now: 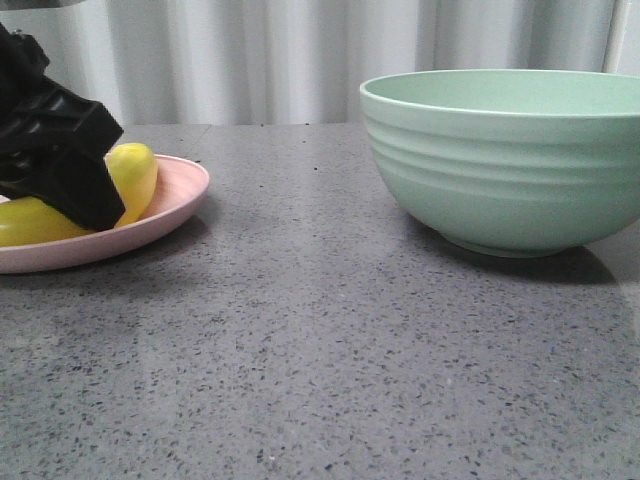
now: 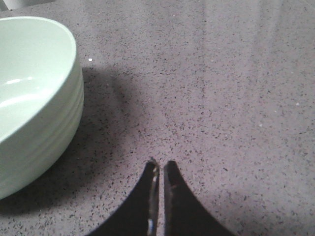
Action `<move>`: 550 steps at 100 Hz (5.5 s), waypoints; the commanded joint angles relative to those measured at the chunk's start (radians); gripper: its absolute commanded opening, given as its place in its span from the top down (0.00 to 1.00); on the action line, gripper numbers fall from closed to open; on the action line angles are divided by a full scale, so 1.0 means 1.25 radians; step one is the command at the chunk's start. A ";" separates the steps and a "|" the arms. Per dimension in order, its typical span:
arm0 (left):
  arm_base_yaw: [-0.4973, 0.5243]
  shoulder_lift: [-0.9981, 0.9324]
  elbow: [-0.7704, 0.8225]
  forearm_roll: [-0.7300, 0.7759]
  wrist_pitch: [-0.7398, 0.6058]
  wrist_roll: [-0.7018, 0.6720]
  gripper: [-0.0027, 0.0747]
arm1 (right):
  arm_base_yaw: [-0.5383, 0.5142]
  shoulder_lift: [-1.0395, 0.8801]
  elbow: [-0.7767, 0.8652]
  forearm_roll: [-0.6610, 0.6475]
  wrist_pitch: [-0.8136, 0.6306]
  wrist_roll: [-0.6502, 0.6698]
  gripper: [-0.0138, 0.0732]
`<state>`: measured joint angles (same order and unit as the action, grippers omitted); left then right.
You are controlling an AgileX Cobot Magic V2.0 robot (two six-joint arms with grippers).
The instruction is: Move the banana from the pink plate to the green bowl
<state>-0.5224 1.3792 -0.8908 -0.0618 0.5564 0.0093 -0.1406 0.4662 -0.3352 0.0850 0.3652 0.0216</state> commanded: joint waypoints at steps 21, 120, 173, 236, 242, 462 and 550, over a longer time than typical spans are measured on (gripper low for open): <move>-0.006 -0.021 -0.026 0.019 -0.036 -0.001 0.99 | 0.000 0.011 -0.048 0.019 0.012 -0.006 0.92; -0.278 -0.087 -0.182 0.024 -0.016 0.045 0.99 | 0.473 0.392 -0.512 0.200 0.035 -0.039 0.39; -0.351 -0.126 -0.182 0.017 -0.045 0.045 0.99 | 0.518 0.655 -0.650 0.253 0.005 -0.039 0.39; -0.344 -0.128 -0.182 0.027 -0.039 0.045 0.62 | 0.517 0.667 -0.650 0.266 -0.006 -0.039 0.93; -0.344 -0.137 -0.182 0.049 -0.039 0.045 0.50 | 0.510 0.663 -0.650 0.260 -0.017 -0.039 0.93; -0.344 -0.285 -0.176 0.074 -0.044 -0.002 0.99 | 0.192 0.365 -0.624 0.054 0.251 -0.079 0.92; -0.344 -0.863 0.259 0.101 -0.146 -0.035 0.99 | 0.191 -0.259 -0.131 -0.022 0.100 -0.081 0.92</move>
<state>-0.9504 0.3565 -0.5935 0.0686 0.4684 -0.0222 0.1010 0.1773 -0.5242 0.0791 0.5820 -0.0690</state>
